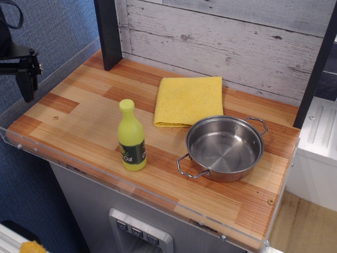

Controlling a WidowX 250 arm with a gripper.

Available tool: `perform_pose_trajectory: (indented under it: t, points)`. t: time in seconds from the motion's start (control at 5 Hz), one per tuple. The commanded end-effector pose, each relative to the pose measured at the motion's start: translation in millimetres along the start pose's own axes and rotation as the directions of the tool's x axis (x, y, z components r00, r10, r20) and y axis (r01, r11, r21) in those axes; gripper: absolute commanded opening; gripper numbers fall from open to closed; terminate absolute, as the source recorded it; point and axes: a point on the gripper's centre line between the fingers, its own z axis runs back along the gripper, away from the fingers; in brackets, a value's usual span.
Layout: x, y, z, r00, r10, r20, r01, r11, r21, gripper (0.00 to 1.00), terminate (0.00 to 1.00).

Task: Move the yellow bottle to the left center of the counter.

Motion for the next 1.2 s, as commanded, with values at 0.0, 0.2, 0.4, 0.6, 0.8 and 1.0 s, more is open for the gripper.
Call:
perform_pose_trajectory:
  t: [0.0, 0.2, 0.4, 0.6, 0.8, 1.0]
  points:
    - [0, 0, 0, 1.0, 0.0, 0.0, 0.0, 1.0, 0.0, 1.0, 0.0]
    - [-3, -14, 10, 0.999, 0.019, -0.032, -0.02, 0.999, -0.033, 1.0, 0.0]
    - [-1, -34, 28, 0.998, 0.064, -0.011, -0.064, 0.997, -0.036, 1.0, 0.0]
    - [-1, -51, 46, 0.996, 0.087, 0.006, -0.086, 0.994, -0.06, 1.0, 0.0]
    - [-12, -81, 59, 1.0, 0.007, 0.016, -0.005, 0.993, -0.115, 1.0, 0.0]
    - [-23, -111, 65, 0.997, -0.065, 0.034, 0.07, 0.983, -0.172, 1.0, 0.0]
